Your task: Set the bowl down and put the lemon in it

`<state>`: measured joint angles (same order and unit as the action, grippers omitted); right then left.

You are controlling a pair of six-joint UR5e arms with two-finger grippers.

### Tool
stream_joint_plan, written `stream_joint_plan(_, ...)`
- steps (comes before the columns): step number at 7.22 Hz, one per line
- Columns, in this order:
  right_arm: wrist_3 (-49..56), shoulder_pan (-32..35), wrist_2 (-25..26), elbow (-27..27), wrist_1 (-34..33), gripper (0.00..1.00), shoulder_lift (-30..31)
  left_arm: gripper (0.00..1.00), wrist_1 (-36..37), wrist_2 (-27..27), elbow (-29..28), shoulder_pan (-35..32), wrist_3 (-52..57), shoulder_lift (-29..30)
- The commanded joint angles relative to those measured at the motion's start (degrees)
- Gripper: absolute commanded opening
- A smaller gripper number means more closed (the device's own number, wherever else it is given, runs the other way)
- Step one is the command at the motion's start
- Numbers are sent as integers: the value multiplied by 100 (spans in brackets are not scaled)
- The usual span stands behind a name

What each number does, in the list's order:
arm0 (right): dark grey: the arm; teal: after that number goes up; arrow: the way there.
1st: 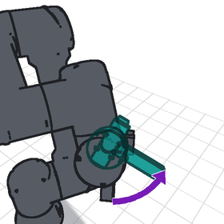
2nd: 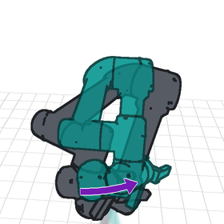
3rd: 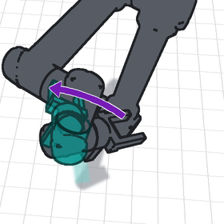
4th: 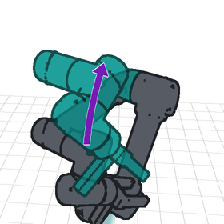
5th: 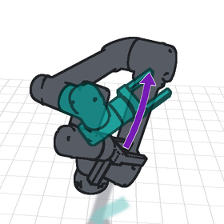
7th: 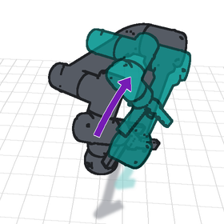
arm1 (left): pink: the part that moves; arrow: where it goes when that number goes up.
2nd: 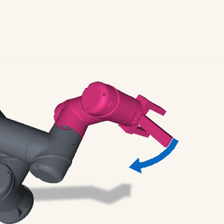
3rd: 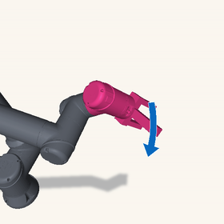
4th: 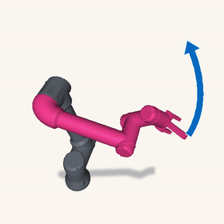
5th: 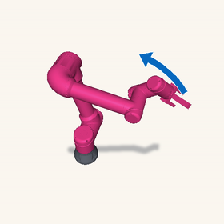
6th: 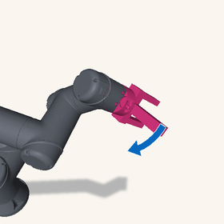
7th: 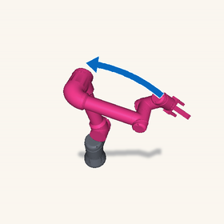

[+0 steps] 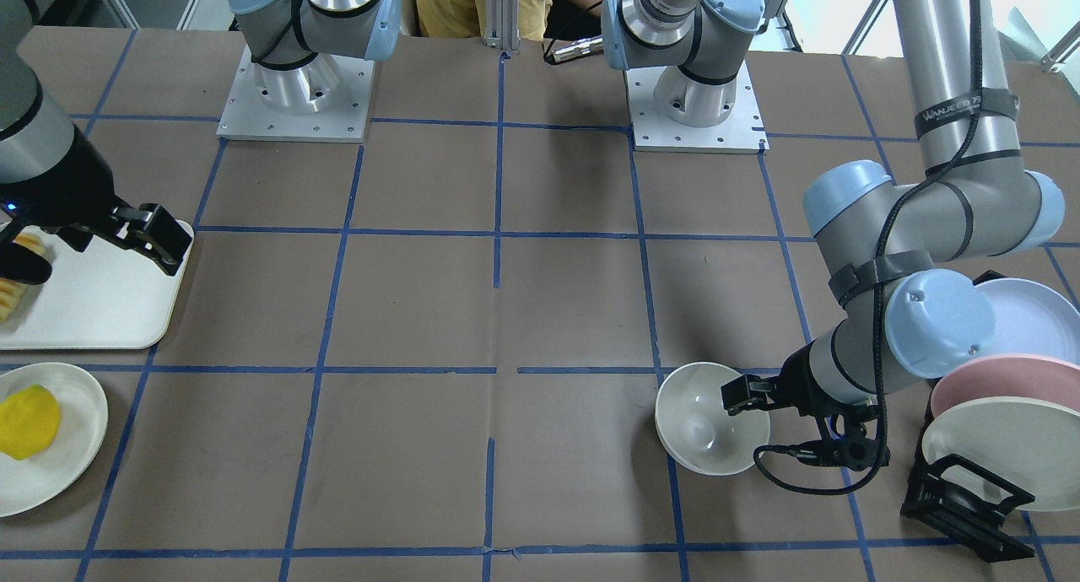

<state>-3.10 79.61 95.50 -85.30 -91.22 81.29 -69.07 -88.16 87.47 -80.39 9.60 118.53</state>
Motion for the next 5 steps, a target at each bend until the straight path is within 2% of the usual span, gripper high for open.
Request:
stream_joint_plan(1,465,-401,-5,-75,-533,100,-331,100,331,18,181,41,33,248)
stream_joint_plan(2,659,-428,56,-75,-1094,100,-542,100,628,27,295,41,33,267)
stream_joint_plan(4,722,-769,4,-83,-1222,100,-667,87,911,10,611,33,-28,214)
stream_joint_plan(5,1053,-954,12,-92,-1414,100,-920,76,982,18,569,50,32,232)
